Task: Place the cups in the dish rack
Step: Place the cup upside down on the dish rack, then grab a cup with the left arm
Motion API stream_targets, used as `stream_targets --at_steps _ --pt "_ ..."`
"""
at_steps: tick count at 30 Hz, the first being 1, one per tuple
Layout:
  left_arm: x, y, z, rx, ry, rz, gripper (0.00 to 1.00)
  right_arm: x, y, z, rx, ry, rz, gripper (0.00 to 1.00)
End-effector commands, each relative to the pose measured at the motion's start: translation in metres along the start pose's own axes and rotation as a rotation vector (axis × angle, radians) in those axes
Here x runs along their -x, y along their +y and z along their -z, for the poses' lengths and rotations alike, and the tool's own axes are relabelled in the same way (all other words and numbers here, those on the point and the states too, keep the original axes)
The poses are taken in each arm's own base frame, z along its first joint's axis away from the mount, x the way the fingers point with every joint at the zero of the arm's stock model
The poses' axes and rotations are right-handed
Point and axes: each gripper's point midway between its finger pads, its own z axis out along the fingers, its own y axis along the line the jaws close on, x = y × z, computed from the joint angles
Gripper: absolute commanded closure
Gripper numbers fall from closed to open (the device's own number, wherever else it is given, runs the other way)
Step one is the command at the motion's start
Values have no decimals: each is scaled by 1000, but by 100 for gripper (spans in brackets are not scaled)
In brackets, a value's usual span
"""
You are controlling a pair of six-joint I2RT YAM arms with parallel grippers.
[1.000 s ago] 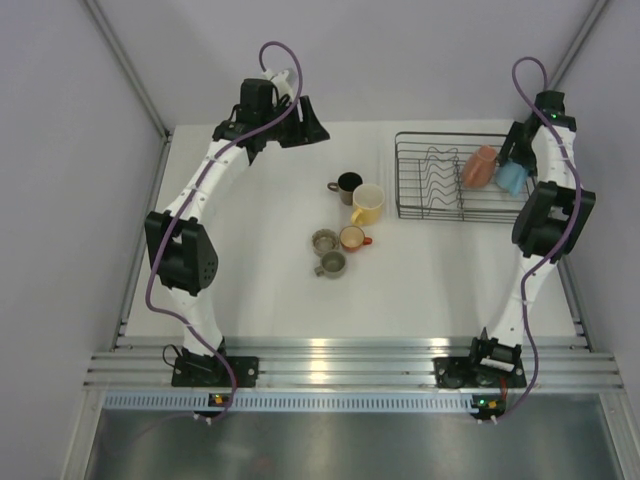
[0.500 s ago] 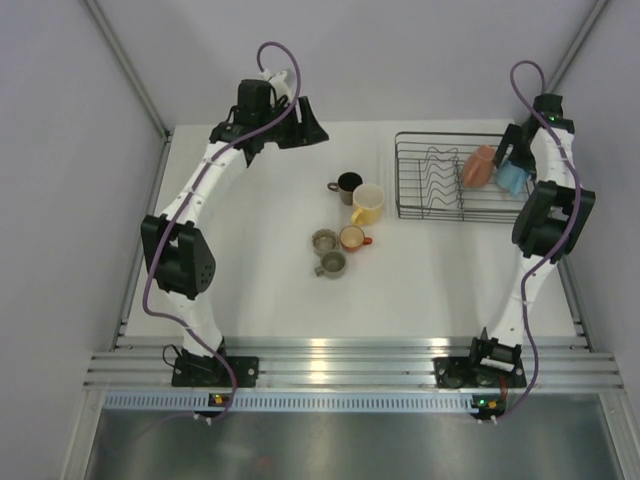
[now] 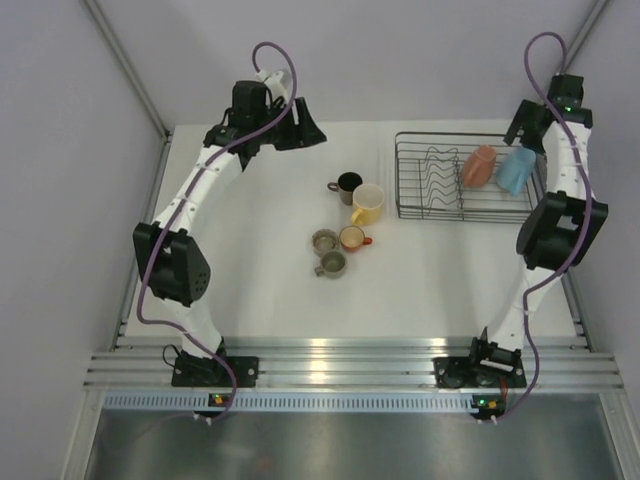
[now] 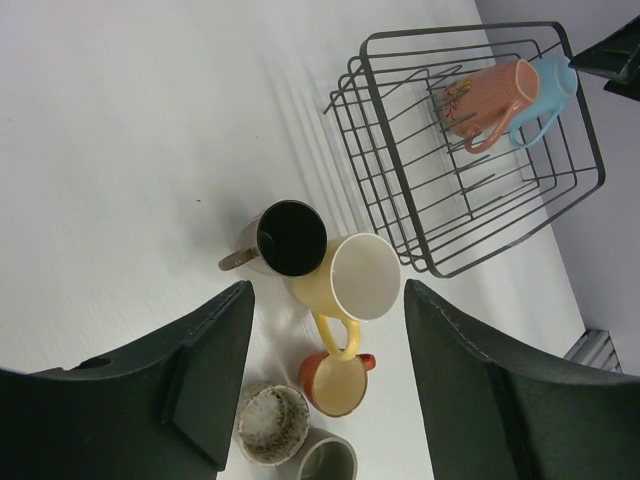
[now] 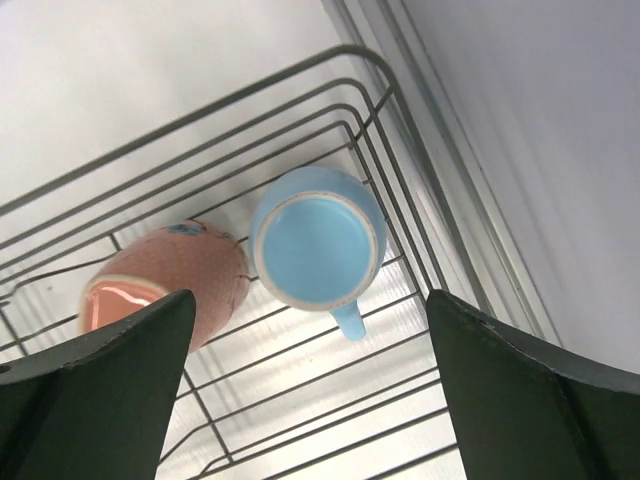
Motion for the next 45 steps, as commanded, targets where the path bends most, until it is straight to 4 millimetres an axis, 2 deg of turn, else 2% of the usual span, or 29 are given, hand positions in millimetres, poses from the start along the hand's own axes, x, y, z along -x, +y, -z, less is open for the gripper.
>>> stream_targets --at_steps 1,2,3,5,7,8,9,10,11,12,13,14,15,17,18,19,21,23,24,25,28,32,35,39,45 --pt "21 -15 26 -16 -77 -60 33 45 5 56 37 -168 -9 2" --pt "20 -16 28 -15 -76 -61 33 45 7 61 49 -172 -10 2" --pt "16 -14 28 -11 -70 -64 33 51 6 75 59 -200 -14 2" --pt "13 -13 30 -9 -65 -68 33 50 11 85 93 -207 -13 2" --pt "5 -11 32 -1 -53 -75 33 51 18 118 156 -250 -12 3" --pt "1 -10 32 2 -47 -76 33 44 20 112 166 -231 -11 3" --pt "-2 -11 32 3 -41 -80 33 47 25 133 204 -265 -6 3" --pt "-10 -11 30 6 -25 -79 33 35 29 131 228 -246 1 3" --pt "-13 -11 30 13 -22 -82 33 30 32 138 240 -251 1 4" --pt "-17 -13 28 11 -15 -84 33 29 37 158 265 -282 10 4" --pt "-25 -18 25 4 2 -86 33 10 42 155 282 -248 16 4" --pt "-28 -20 22 5 10 -85 34 7 47 160 300 -259 13 4" --pt "-32 -22 19 5 19 -84 33 3 54 178 330 -285 23 4" --pt "-44 -33 13 -6 48 -89 34 -19 61 178 349 -253 36 4" --pt "-48 -33 8 3 62 -78 34 -25 69 191 374 -264 47 4" --pt "-54 -37 3 -2 75 -78 34 -40 71 188 383 -234 54 4" --pt "-57 -42 -2 -4 88 -68 34 -49 77 199 409 -242 57 4" --pt "-67 -44 -11 7 118 -61 34 -65 79 199 425 -212 58 4" --pt "-66 -47 -14 9 116 -62 34 -68 79 206 434 -221 59 4" --pt "-76 -49 -22 18 140 -65 35 -77 79 204 433 -205 61 4" --pt "-95 -53 -37 47 191 -55 36 -86 75 208 429 -206 62 4" --pt "-111 -45 -49 89 226 -12 37 -95 72 210 427 -201 66 4" --pt "-114 -45 -56 82 235 -1 38 -96 70 213 430 -206 65 4" --pt "-128 -44 -74 77 274 5 38 -98 71 216 442 -212 60 5" --pt "-136 -36 -85 104 290 20 38 -106 69 215 443 -199 63 4"
